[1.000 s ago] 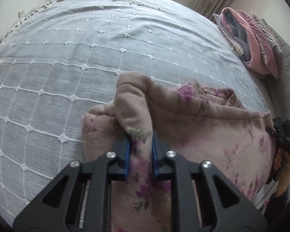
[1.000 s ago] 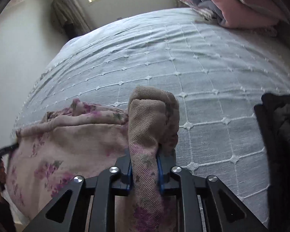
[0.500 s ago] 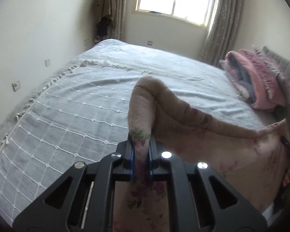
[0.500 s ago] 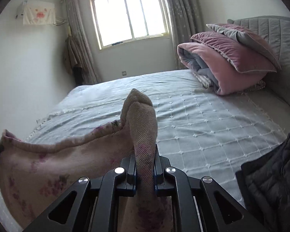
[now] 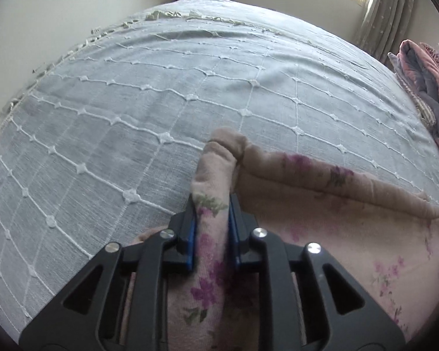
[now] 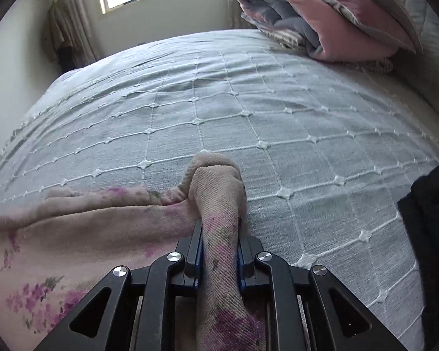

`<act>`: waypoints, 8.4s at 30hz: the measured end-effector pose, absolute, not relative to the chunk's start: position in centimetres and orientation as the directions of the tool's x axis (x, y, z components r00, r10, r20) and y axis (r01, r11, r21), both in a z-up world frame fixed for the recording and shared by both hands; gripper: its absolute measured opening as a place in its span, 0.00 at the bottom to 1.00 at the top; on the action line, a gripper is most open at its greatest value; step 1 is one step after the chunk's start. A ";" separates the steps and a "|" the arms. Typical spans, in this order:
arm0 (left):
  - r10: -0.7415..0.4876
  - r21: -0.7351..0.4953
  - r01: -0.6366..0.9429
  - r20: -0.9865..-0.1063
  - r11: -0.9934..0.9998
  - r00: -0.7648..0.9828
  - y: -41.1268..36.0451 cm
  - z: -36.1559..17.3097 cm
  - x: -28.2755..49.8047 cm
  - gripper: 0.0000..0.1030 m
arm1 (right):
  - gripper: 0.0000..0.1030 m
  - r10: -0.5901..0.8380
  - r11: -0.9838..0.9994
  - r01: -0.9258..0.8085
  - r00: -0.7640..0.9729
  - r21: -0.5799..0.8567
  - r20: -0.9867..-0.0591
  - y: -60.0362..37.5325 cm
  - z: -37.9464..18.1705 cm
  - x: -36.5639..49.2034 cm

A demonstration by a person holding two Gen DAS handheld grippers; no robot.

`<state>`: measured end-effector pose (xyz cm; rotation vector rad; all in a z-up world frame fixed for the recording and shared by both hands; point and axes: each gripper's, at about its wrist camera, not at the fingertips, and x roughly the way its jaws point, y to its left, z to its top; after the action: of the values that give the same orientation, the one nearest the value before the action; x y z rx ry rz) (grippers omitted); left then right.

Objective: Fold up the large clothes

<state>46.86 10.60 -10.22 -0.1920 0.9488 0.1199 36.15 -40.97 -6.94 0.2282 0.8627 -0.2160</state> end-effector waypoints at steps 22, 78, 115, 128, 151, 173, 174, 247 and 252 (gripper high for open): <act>-0.208 -0.403 -0.236 -0.791 0.884 0.575 17.5 -9.5 30.4 0.51 | 0.45 0.059 0.858 0.347 0.666 0.379 -0.744 -43.1 -4.4 14.0; -0.217 -0.147 0.168 -0.807 0.975 0.549 -6.9 -6.2 29.1 0.51 | 0.37 0.119 0.964 0.079 0.721 0.252 -0.682 -33.6 -3.3 14.7; -0.210 -0.234 0.011 -0.848 0.972 0.487 -7.0 -4.2 42.1 0.51 | 0.39 0.212 0.926 0.109 0.646 0.363 -0.734 -35.9 -5.6 17.2; -0.253 -0.165 0.216 -0.833 0.962 0.492 -11.1 -7.0 26.9 0.51 | 0.47 0.199 0.921 0.116 0.678 0.371 -0.708 -35.7 -4.3 16.0; -0.070 -0.258 -0.215 -0.777 0.942 0.626 10.0 -4.5 27.2 0.74 | 0.79 0.020 0.871 0.335 0.706 0.359 -0.708 -42.8 -3.7 14.0; -0.429 -0.587 -0.185 -0.739 0.788 0.520 17.1 -11.2 26.5 0.88 | 0.79 0.424 0.499 0.404 0.657 0.766 -0.623 -46.4 -11.6 15.2; -0.430 -0.590 -0.184 -0.736 0.786 0.524 17.1 -11.2 26.0 0.88 | 0.80 0.421 0.496 0.409 0.659 0.766 -0.624 -46.4 -11.7 15.3; -0.224 -0.428 -0.139 -0.690 0.893 0.688 14.0 1.2 34.1 0.32 | 0.23 0.102 0.840 0.253 0.794 0.480 -0.599 -37.1 0.9 15.7; -0.158 -0.335 -0.095 -0.651 0.937 0.742 18.7 7.5 36.2 0.32 | 0.22 0.075 0.913 0.175 0.816 0.369 -0.573 -30.5 7.0 19.0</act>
<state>36.15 18.70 7.46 -0.3623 0.7376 -0.0353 19.02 -30.53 6.99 0.4238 0.6190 -0.0548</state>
